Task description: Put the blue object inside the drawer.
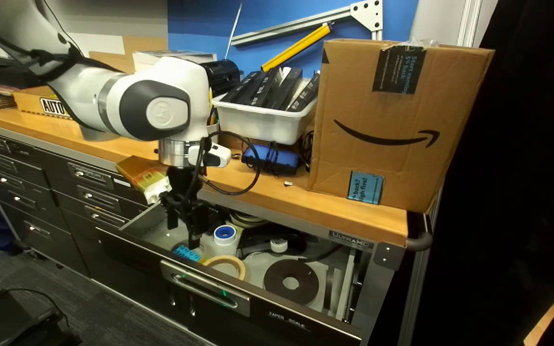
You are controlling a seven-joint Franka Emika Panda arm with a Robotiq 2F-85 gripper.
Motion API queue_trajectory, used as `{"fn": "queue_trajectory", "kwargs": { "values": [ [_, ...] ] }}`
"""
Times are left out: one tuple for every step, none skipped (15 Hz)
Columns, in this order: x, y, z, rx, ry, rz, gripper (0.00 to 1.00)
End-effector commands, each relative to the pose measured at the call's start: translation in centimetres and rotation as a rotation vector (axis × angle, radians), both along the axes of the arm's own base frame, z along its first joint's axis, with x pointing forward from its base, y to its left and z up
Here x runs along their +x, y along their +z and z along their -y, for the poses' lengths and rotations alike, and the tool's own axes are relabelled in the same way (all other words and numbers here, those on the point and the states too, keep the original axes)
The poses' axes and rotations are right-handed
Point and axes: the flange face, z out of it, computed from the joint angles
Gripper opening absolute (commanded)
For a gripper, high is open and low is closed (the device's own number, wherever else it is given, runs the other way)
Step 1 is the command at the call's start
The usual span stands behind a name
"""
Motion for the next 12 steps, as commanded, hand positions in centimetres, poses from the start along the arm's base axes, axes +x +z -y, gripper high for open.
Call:
{"fn": "queue_trajectory", "kwargs": {
  "values": [
    [-2.6,3.1,2.2,0.03,0.098,-0.17,1.0],
    [-3.1,2.7,2.8,0.026,0.117,-0.237,1.0],
    [-3.7,1.8,3.2,0.031,0.138,-0.299,1.0],
    [-4.3,0.9,3.6,0.03,0.157,-0.357,1.0],
    [-4.9,-0.3,3.8,0.034,0.184,-0.408,1.0],
    [-5.3,-1.4,3.8,0.035,0.2,-0.439,1.0],
    [-5.6,-2.6,3.7,0.015,0.197,-0.461,1.0],
    [-5.9,-3.9,3.4,0.015,0.207,-0.482,1.0],
    [-6.2,-5.2,2.9,-0.02,0.189,-0.483,1.0],
    [-6.4,-6.3,2.6,-0.023,0.192,-0.49,1.0],
    [-6.5,-7.2,2.1,-0.044,0.167,-0.46,1.0],
    [-6.3,-7.8,1.7,-0.053,0.139,-0.425,1.0]
  ]
}}
